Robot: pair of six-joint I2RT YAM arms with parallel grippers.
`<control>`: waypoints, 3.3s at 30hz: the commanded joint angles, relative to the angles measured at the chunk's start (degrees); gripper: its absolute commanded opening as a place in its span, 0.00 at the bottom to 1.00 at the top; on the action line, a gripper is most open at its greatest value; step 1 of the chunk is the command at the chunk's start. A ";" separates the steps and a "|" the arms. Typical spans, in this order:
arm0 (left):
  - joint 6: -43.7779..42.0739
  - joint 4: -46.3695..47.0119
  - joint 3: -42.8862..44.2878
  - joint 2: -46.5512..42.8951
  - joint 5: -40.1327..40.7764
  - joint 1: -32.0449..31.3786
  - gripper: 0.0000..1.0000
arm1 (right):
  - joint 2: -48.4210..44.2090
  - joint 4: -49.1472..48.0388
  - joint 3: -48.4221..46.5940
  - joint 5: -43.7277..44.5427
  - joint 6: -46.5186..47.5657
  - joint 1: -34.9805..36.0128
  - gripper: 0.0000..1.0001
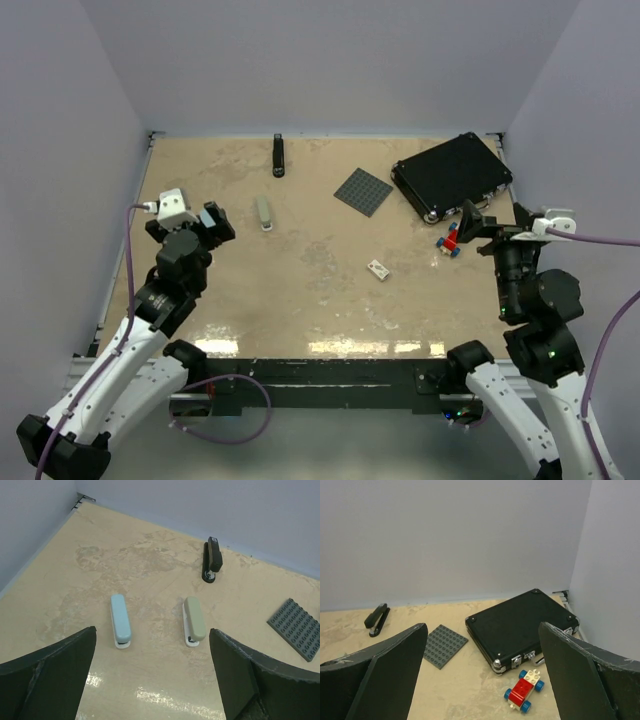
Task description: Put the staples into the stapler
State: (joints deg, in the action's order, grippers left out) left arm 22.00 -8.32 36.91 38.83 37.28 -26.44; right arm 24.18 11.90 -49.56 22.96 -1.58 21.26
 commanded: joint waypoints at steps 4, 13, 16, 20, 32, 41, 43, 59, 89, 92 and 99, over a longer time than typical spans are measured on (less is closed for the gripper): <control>-0.46 5.06 3.52 3.62 -0.19 -0.28 1.00 | 1.74 -3.03 -1.42 -1.42 0.62 0.10 0.98; 1.20 1.91 9.23 16.18 0.60 -0.11 1.00 | 4.46 -1.97 -1.33 -2.13 -1.14 0.19 0.99; 2.96 -1.52 13.27 22.85 -1.05 0.59 1.00 | 4.91 -1.79 -0.89 -2.13 -1.75 0.02 0.99; 4.89 -4.86 20.73 32.34 -8.61 4.62 1.00 | 5.08 -1.88 0.51 -3.44 -3.07 0.19 0.99; 5.60 -15.67 38.75 59.33 -10.39 18.33 1.00 | 6.75 -1.00 2.63 -6.96 -3.34 0.10 0.98; 7.18 -20.51 41.58 69.63 -9.68 22.39 0.97 | 7.89 -1.09 3.86 -7.40 -3.08 0.10 0.99; 7.62 -20.34 40.79 69.98 -10.64 22.39 0.94 | 8.33 -1.44 3.94 -7.49 -2.99 0.19 0.99; 10.61 -18.14 25.85 59.70 -15.56 22.39 0.58 | 7.54 -3.55 6.14 -10.39 -3.95 0.10 0.98; 16.15 -11.99 17.95 52.06 -24.52 14.40 0.39 | 21.07 -0.39 3.68 -27.51 -9.14 0.10 0.99; 15.79 -11.72 15.66 49.16 -25.67 13.61 0.52 | 26.78 1.28 2.45 -29.81 -9.14 0.10 0.99; 14.83 -10.93 11.44 45.11 -28.39 12.46 0.67 | 41.55 4.10 -0.98 -32.90 -10.01 0.10 0.99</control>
State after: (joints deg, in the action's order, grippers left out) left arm 36.91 -20.99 50.28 86.11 11.75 -13.50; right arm 61.76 14.04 -48.07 -7.31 -10.07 21.37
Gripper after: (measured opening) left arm 0.643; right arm 0.985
